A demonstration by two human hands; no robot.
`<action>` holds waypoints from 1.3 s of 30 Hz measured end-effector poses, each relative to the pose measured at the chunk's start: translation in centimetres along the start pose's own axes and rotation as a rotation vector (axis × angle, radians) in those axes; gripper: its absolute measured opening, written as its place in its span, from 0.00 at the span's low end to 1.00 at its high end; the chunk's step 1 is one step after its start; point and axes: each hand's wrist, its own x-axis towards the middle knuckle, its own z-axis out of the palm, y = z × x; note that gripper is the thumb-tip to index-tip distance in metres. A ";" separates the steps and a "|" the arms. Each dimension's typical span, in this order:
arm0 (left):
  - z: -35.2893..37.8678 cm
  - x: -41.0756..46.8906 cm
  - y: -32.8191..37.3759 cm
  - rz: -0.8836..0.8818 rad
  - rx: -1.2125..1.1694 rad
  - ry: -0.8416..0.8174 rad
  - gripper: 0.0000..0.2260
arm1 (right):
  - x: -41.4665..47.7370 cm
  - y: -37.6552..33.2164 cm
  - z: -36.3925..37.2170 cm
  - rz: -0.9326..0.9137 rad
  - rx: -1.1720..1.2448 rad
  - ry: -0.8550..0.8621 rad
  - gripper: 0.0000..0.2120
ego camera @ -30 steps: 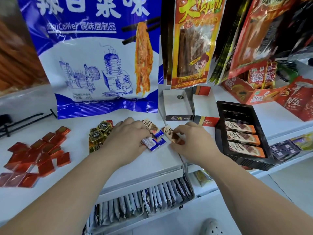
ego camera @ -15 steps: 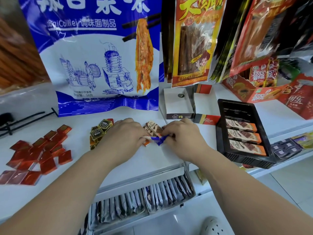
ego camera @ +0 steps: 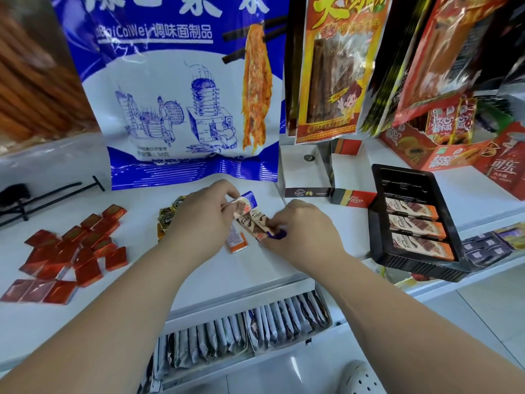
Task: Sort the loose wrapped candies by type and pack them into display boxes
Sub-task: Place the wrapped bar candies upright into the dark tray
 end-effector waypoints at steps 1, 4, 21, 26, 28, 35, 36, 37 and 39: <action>-0.1 0.1 0.1 -0.017 -0.033 -0.001 0.07 | -0.1 0.0 0.0 -0.015 -0.008 -0.002 0.11; -0.3 0.3 0.3 -0.059 -0.107 -0.007 0.07 | -0.5 0.1 -0.1 -0.028 -0.035 -0.018 0.15; 0.9 0.4 0.9 -0.031 -0.261 -0.143 0.07 | -1.9 2.0 -2.0 -0.025 0.100 -0.121 0.18; 2.3 0.0 1.5 0.078 -0.224 -0.289 0.05 | -2.6 3.0 -3.5 0.034 0.147 -0.179 0.39; 3.0 -0.1 1.6 0.124 -0.122 -0.314 0.04 | -2.9 3.5 -3.9 0.033 0.149 -0.186 0.43; 4.4 0.2 1.2 0.328 0.037 -0.238 0.05 | -3.1 4.0 -4.1 -0.023 0.066 -0.155 0.31; 4.3 0.2 1.2 0.321 0.018 -0.262 0.06 | -3.1 4.1 -4.1 -0.023 0.065 -0.144 0.31; 4.1 0.1 1.1 0.314 0.002 -0.289 0.07 | -3.1 4.1 -4.0 -0.025 0.063 -0.134 0.31; 3.6 -0.1 1.1 0.297 -0.003 -0.332 0.10 | -3.0 4.0 -3.9 -0.031 0.070 -0.133 0.31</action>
